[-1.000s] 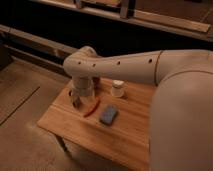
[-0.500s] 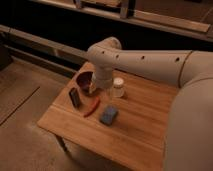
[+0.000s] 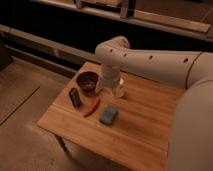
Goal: Place the ceramic cup over the eraser
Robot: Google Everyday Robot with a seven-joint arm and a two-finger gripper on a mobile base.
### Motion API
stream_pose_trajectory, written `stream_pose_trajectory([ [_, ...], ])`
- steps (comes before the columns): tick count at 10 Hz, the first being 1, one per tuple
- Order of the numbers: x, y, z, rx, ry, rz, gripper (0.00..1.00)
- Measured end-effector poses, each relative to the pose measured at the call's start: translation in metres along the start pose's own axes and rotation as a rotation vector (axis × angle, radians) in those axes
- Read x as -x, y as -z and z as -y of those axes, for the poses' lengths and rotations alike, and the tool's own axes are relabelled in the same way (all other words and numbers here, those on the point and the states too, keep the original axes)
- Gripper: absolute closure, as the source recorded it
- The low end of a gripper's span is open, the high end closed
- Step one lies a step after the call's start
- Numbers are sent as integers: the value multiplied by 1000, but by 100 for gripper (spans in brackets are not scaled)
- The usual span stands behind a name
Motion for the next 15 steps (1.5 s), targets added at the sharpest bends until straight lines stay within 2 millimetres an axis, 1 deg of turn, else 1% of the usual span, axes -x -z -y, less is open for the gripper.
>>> stream_pose_trajectory([
  [1, 2, 0, 0, 1, -4, 0, 35],
  [2, 12, 6, 1, 10, -35, 10, 35],
  [3, 33, 15, 13, 10, -86, 31, 35],
  [4, 44, 19, 20, 2, -109, 39, 35],
  [5, 55, 22, 21, -8, -120, 45, 35],
  [7, 73, 25, 15, -26, -93, 55, 35],
  [9, 88, 20, 15, -46, -65, 58, 35],
  [14, 128, 1, 31, -45, -50, 33, 35],
  [15, 131, -2, 33, -41, -49, 28, 35],
])
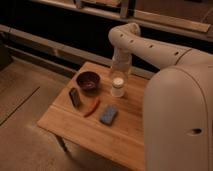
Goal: Place the ceramic cup over the eraser
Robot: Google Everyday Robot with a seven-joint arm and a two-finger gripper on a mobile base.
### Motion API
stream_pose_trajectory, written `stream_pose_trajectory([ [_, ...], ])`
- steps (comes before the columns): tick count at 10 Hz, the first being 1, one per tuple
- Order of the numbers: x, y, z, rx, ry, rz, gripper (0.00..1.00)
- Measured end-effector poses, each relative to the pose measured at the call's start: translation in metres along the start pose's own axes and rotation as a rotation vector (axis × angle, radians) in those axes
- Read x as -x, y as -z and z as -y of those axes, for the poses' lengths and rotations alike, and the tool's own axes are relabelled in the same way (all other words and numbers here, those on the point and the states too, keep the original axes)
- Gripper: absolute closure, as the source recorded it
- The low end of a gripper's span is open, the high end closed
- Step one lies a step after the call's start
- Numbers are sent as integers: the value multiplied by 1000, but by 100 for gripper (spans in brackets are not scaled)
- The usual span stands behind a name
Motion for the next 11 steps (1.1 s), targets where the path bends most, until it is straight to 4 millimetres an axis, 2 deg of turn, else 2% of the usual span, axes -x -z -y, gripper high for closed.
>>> stream_pose_trajectory([
  [5, 24, -21, -9, 29, 70, 9, 35],
  [8, 24, -37, -19, 21, 104, 0, 35],
  [11, 22, -58, -15, -9, 101, -28, 35],
])
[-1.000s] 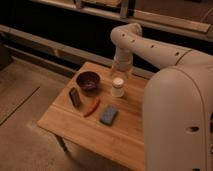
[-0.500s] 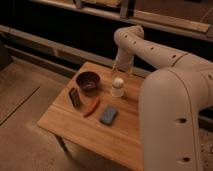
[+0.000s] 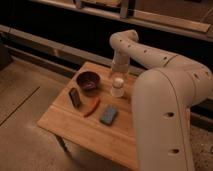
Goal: Place the ceramic cup over the eraser
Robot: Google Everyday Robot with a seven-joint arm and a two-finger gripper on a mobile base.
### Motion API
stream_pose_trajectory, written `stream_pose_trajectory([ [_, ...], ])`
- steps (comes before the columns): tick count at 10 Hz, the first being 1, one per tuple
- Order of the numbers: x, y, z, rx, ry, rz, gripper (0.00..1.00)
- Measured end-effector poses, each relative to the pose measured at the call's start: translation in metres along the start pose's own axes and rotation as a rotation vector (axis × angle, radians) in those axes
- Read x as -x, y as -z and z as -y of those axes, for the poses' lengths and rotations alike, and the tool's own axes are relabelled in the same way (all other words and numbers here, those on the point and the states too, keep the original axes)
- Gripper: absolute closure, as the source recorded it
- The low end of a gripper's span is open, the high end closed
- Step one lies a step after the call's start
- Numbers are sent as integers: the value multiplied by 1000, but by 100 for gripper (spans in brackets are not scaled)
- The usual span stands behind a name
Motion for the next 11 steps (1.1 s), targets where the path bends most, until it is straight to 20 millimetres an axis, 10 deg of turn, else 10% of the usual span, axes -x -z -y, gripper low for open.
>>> stream_pose_trajectory([
  [3, 2, -13, 7, -24, -26, -14, 49],
  [8, 10, -11, 2, -1, -24, 25, 98],
  [11, 9, 25, -9, 27, -12, 98, 100],
])
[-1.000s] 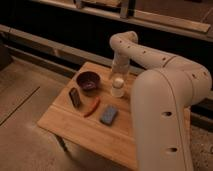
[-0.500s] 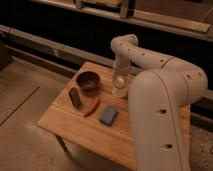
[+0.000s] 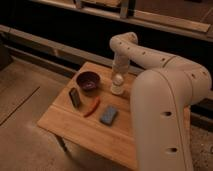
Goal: Place the ceramic cup over the eraser
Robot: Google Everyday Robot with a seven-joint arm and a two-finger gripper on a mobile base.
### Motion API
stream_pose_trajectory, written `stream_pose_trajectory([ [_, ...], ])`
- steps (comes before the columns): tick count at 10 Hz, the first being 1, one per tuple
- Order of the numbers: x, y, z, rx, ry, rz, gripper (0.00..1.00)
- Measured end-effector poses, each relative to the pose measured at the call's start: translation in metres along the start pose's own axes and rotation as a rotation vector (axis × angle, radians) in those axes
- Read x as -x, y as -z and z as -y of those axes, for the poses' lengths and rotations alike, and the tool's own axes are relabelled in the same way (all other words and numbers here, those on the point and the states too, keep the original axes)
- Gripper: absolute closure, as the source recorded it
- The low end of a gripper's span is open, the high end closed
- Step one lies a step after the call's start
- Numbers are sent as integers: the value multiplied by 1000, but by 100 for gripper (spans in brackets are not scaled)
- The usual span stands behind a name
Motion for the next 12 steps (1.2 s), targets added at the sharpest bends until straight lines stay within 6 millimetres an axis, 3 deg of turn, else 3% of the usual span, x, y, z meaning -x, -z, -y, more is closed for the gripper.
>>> stream_pose_trajectory([
  [2, -3, 33, -1, 9, -5, 68, 100],
  [3, -9, 62, 0, 10, -5, 130, 100],
  [7, -37, 139, -12, 41, 48, 259, 100],
  [10, -61, 185, -60, 37, 158, 317, 100],
  [12, -79, 204, -94, 31, 241, 333, 100],
])
